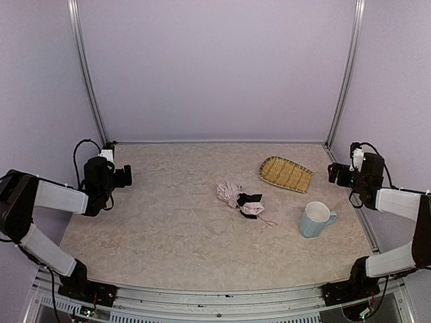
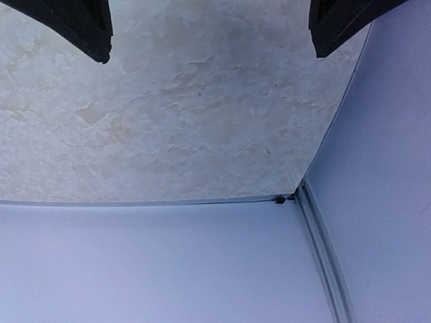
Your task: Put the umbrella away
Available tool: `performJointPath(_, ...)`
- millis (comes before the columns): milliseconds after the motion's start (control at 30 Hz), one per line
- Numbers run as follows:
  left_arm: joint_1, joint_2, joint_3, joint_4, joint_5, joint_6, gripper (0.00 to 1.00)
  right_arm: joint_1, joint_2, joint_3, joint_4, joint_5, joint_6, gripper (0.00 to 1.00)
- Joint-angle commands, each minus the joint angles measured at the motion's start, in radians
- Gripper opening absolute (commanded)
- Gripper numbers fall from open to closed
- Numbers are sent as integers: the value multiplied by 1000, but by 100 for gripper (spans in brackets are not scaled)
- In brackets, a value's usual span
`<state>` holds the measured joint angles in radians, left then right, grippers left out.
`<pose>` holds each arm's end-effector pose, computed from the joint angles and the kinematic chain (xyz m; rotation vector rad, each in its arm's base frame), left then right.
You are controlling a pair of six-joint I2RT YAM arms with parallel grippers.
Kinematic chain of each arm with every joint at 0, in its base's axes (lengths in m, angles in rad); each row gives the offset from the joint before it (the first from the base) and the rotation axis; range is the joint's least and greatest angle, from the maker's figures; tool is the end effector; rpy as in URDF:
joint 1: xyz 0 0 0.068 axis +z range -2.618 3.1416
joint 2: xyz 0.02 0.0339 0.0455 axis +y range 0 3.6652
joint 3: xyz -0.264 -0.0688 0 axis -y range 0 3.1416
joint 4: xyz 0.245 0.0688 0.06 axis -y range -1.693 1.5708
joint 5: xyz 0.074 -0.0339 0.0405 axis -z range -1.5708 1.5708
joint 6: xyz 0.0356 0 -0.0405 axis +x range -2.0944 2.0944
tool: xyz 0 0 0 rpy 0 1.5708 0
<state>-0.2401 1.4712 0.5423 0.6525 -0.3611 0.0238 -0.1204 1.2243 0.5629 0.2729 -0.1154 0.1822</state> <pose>0.2863 -0.0572 0.1866 -0.0094 1.8327 0.1814 0.2603 -0.0274 0.2172 0.2201 1.9473 0.1537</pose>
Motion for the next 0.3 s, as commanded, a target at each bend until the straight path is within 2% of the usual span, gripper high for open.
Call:
performJointPath(0,47,-18,-59,139,-45,-20,99,-8,-14,-66,169,103,33,100)
performJointPath(267,47,-7,-140,259,-21,-14,99,-8,-9,-131,251,154,39,100)
